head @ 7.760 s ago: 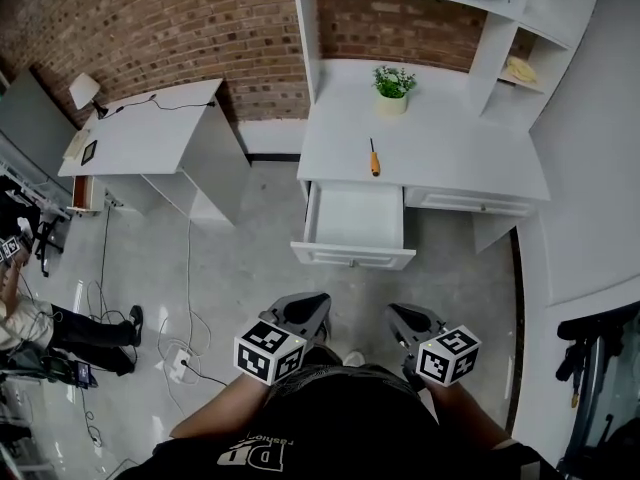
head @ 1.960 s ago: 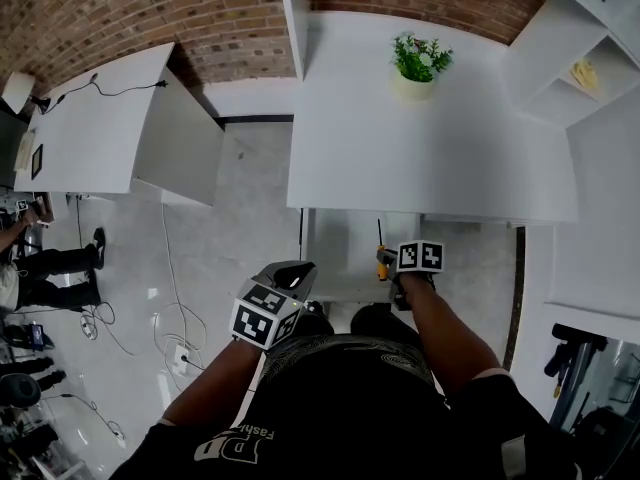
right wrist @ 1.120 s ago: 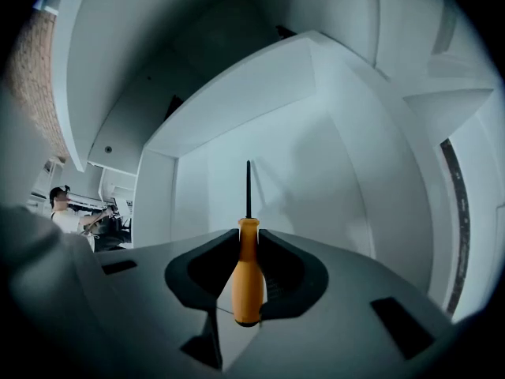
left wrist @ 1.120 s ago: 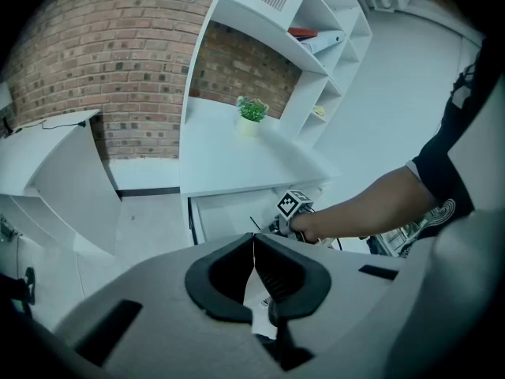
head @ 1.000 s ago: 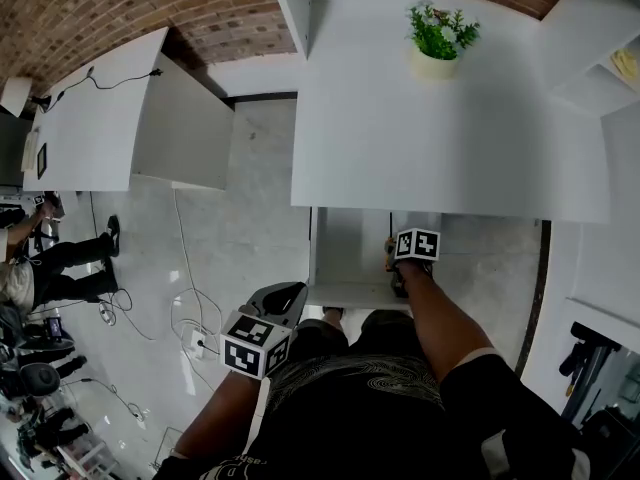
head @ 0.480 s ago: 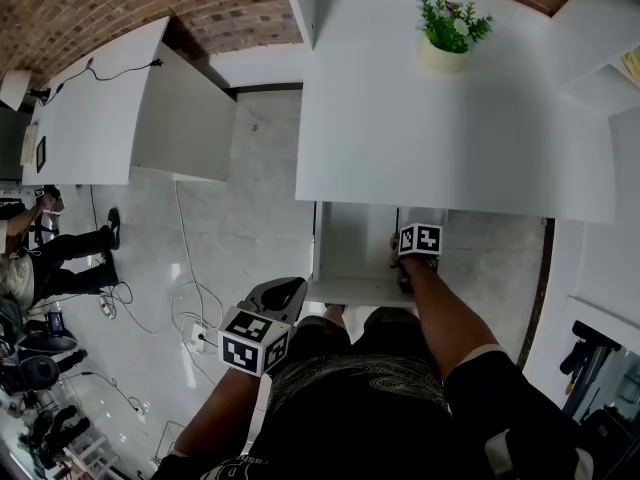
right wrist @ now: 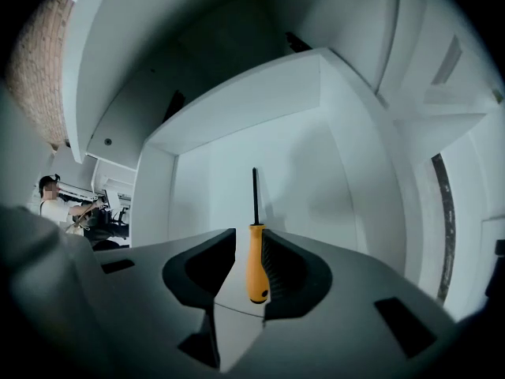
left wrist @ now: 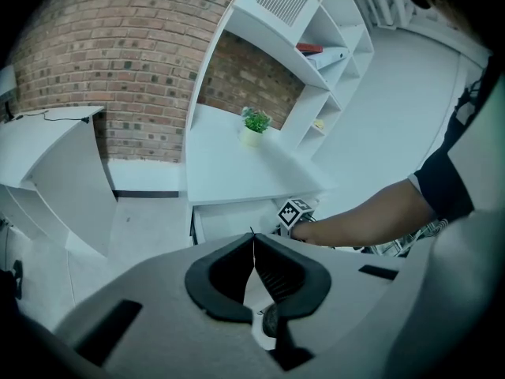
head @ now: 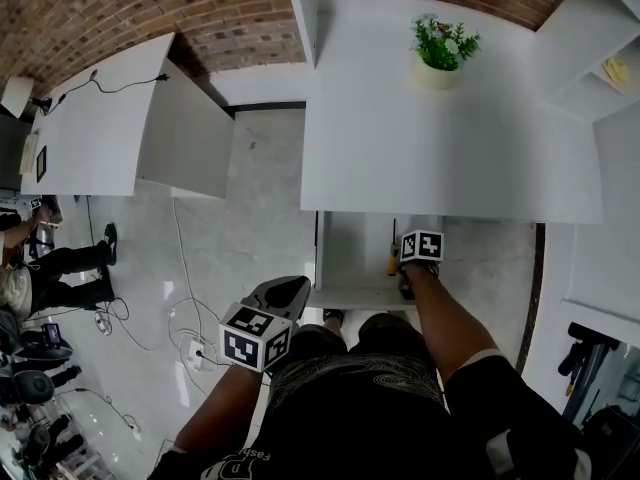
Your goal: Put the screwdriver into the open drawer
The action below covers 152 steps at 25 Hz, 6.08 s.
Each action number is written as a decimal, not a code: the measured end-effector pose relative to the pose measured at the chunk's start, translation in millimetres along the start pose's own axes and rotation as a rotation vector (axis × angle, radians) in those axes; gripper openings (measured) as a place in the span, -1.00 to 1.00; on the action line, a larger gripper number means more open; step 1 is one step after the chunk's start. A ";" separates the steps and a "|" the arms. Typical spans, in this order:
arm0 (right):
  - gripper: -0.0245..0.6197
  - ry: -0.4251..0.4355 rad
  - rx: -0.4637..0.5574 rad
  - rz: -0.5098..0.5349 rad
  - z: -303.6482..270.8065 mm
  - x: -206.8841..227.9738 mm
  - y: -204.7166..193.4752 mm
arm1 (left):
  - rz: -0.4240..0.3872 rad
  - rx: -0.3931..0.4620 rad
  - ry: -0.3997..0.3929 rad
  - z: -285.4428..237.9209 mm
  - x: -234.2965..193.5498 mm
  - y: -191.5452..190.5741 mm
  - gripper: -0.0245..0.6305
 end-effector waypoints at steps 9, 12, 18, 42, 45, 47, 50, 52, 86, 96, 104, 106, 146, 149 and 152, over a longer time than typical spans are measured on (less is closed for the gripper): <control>-0.60 0.046 0.115 0.035 61.9 -35.3 -15.4 | -0.076 0.049 -0.045 20.3 1.5 20.4 -0.87; -0.60 0.072 0.179 0.061 90.5 -54.6 -29.9 | -0.108 0.043 -0.060 22.1 3.1 21.5 -0.87; -0.60 0.145 0.318 0.156 150.6 -102.1 -70.1 | -0.195 0.055 -0.132 27.1 19.0 23.7 -0.87; -0.91 0.392 0.642 0.606 327.0 -131.2 -205.5 | -0.234 0.281 -0.128 71.3 180.1 -16.5 -0.87; -0.91 0.385 0.649 0.647 337.3 -108.9 -230.6 | -0.218 0.304 -0.094 70.7 209.4 -37.3 -0.87; -0.91 0.384 0.651 0.655 342.4 -95.6 -246.4 | -0.203 0.317 -0.075 71.2 225.4 -52.8 -0.87; -0.91 0.390 0.652 0.662 346.1 -81.4 -266.5 | -0.176 0.333 -0.046 73.7 241.9 -75.7 -0.87; -0.91 0.395 0.648 0.673 345.7 -75.1 -278.3 | -0.168 0.345 -0.033 77.9 250.7 -88.9 -0.87; -0.91 0.320 0.691 0.619 341.6 -113.7 -291.1 | -0.240 0.299 -0.065 107.8 219.3 -83.8 -0.87; -0.91 0.316 0.676 0.625 340.2 -119.0 -290.6 | -0.243 0.289 -0.070 109.5 218.1 -84.7 -0.87; -0.91 0.319 0.677 0.627 339.3 -123.0 -289.0 | -0.240 0.290 -0.066 111.3 215.0 -84.5 -0.87; -0.91 0.320 0.676 0.628 338.6 -123.0 -289.4 | -0.241 0.291 -0.067 110.9 215.2 -84.7 -0.87; -0.91 0.280 0.695 0.552 320.2 -151.3 -274.2 | -0.279 0.274 -0.127 115.7 174.1 -71.9 -0.87; -0.91 0.267 0.697 0.545 315.1 -166.8 -272.0 | -0.291 0.267 -0.135 124.1 158.2 -71.5 -0.87; -0.91 0.256 0.705 0.534 309.2 -185.5 -271.1 | -0.303 0.261 -0.142 133.9 139.5 -72.9 -0.87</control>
Point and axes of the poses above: the fingertips, and each gripper's own axes: z backward along the fingers, x to its right, y out of its top, the point moved 5 cm from there along z, backward along the fingers, and after that the axes turned 10 degrees about -x, right-handed, at the moved point
